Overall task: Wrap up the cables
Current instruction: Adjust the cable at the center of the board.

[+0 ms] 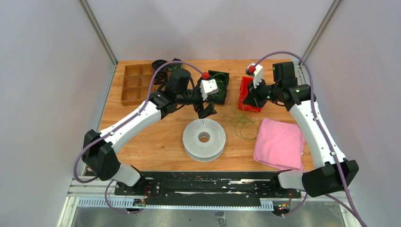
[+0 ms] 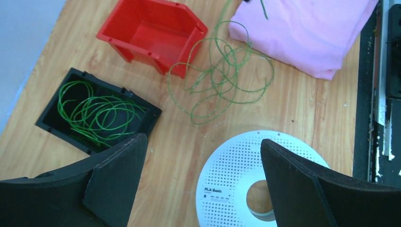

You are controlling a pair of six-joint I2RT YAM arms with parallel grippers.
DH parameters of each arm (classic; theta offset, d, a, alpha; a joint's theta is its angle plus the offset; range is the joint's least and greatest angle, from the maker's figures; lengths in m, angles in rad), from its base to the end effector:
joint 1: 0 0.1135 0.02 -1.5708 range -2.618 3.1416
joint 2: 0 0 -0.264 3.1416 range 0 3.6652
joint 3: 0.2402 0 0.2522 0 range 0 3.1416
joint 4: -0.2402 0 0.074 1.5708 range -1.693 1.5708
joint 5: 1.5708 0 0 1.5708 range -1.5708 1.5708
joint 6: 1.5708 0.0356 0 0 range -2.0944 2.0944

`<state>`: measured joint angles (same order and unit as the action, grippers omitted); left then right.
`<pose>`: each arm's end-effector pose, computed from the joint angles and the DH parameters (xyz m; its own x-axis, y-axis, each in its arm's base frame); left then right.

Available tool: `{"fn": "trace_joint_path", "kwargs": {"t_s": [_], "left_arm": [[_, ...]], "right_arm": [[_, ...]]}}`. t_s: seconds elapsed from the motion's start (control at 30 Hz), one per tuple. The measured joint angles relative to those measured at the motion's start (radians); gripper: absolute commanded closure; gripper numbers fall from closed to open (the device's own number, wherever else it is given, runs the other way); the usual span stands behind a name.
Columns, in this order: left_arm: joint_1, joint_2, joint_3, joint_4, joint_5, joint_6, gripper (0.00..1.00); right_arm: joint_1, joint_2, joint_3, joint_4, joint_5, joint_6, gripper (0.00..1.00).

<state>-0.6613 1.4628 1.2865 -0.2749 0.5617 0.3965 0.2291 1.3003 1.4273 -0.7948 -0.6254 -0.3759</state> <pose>0.2543 -0.2219 0.3467 0.0294 0.3913 -0.9198 0.9613 0.2411 0.1333 0.2539 0.0806 0.3947 -0.3290 -0.3823 -0.8635 -0.8090 0.5857 0.0490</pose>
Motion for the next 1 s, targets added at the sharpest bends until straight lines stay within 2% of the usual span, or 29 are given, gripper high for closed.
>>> {"fn": "trace_joint_path", "kwargs": {"t_s": [0.13, 0.37, 0.63, 0.8, 0.93, 1.0], "left_arm": [[-0.028, 0.041, 0.021, -0.017, 0.008, -0.005, 0.15], [-0.092, 0.15, 0.152, -0.056, 0.077, -0.02, 0.29], [-0.094, 0.2, 0.195, -0.055, 0.167, -0.082, 0.49], [-0.098, 0.24, 0.199, -0.055, 0.207, -0.113, 0.68], [-0.107, 0.275, 0.211, -0.055, 0.223, -0.14, 0.92], [-0.109, 0.282, 0.213, -0.051, 0.227, -0.161, 0.99]], "right_arm": [[0.0, -0.011, -0.078, -0.032, -0.077, -0.035, 0.99], [0.0, -0.011, -0.084, -0.082, -0.238, -0.092, 0.99], [0.0, -0.012, -0.084, -0.11, -0.306, -0.13, 0.99], [0.0, -0.012, -0.084, -0.117, -0.317, -0.14, 0.99], [0.0, -0.012, -0.084, -0.119, -0.316, -0.142, 0.99], [0.0, -0.012, -0.084, -0.119, -0.313, -0.141, 0.99]]}}
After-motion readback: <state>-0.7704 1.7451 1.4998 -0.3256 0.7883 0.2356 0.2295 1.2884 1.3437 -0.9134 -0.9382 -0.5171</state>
